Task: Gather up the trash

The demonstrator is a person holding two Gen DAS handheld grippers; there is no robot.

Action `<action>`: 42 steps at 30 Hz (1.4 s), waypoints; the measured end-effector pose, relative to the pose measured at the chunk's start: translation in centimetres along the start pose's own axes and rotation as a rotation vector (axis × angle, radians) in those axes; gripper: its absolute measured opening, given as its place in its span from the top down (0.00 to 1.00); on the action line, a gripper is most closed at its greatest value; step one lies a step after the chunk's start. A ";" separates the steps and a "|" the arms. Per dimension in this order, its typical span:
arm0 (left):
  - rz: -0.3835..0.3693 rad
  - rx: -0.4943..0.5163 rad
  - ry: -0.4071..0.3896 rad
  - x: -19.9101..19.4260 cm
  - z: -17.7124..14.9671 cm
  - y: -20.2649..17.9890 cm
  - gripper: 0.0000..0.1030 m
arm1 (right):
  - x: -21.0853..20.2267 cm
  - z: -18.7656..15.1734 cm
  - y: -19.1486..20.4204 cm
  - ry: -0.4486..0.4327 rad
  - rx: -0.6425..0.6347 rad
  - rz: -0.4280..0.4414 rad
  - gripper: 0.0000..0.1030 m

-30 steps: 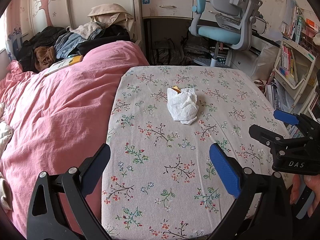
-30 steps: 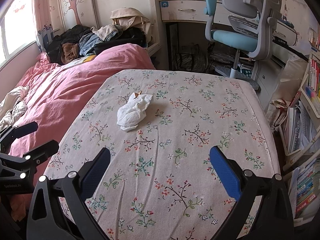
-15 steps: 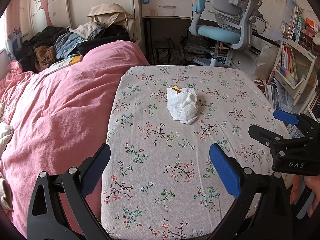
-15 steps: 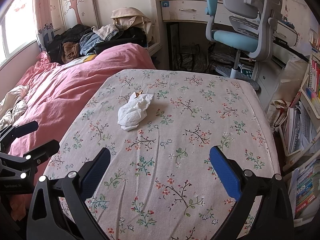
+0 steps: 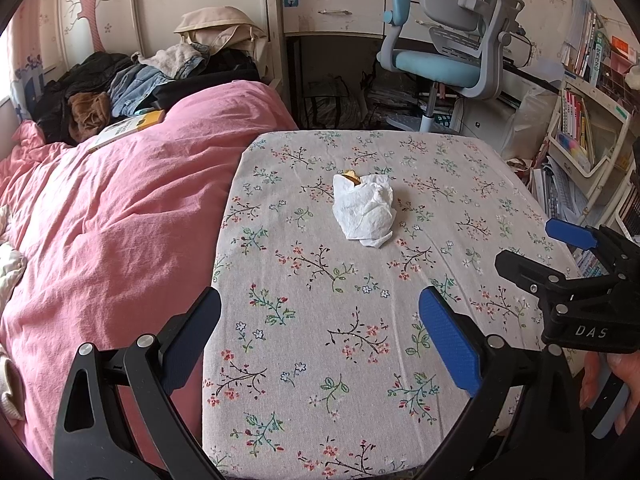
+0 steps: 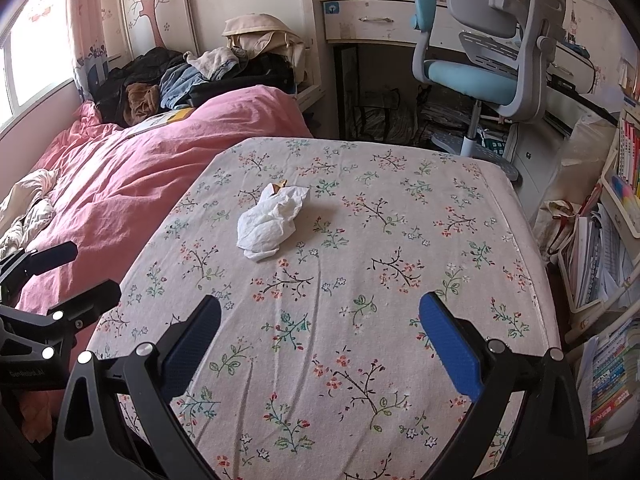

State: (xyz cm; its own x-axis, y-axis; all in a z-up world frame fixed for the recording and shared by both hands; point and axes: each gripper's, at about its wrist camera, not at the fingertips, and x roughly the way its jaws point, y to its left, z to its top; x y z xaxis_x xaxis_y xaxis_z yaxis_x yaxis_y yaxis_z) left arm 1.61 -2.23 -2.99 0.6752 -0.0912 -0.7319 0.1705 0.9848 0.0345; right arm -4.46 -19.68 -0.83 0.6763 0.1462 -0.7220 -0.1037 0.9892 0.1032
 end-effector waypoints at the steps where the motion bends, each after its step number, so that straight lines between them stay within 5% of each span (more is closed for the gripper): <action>1: 0.000 0.000 0.000 0.0 0.0 0.0 0.07 | 0.0 0.0 -0.1 0.001 0.000 0.000 0.08; 13: 0.002 -0.024 0.001 0.2 0.2 0.7 0.07 | 0.5 0.1 -0.1 0.007 0.011 0.007 0.08; 21: -0.020 -0.391 0.082 1.3 -0.8 7.4 0.07 | 1.4 0.9 -2.1 -0.011 0.141 0.051 0.08; 26: 0.024 -0.454 0.065 1.3 -1.6 7.8 0.07 | 3.5 2.1 -3.0 0.003 0.172 0.091 0.08; 37: -0.090 -0.151 0.098 9.1 3.3 -1.2 0.07 | 6.5 5.0 -5.0 -0.061 0.298 0.142 0.08; 42: -0.034 -0.003 0.129 13.6 5.3 -4.9 0.07 | 7.3 5.9 -6.4 -0.052 0.297 0.126 0.08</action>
State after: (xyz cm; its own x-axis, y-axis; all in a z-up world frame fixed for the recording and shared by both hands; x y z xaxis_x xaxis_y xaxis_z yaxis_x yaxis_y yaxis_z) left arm 13.77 -9.04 -9.51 0.5714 -0.1049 -0.8140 0.1897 0.9818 0.0066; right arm 5.49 -24.88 -2.71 0.7088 0.2597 -0.6559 0.0237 0.9205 0.3900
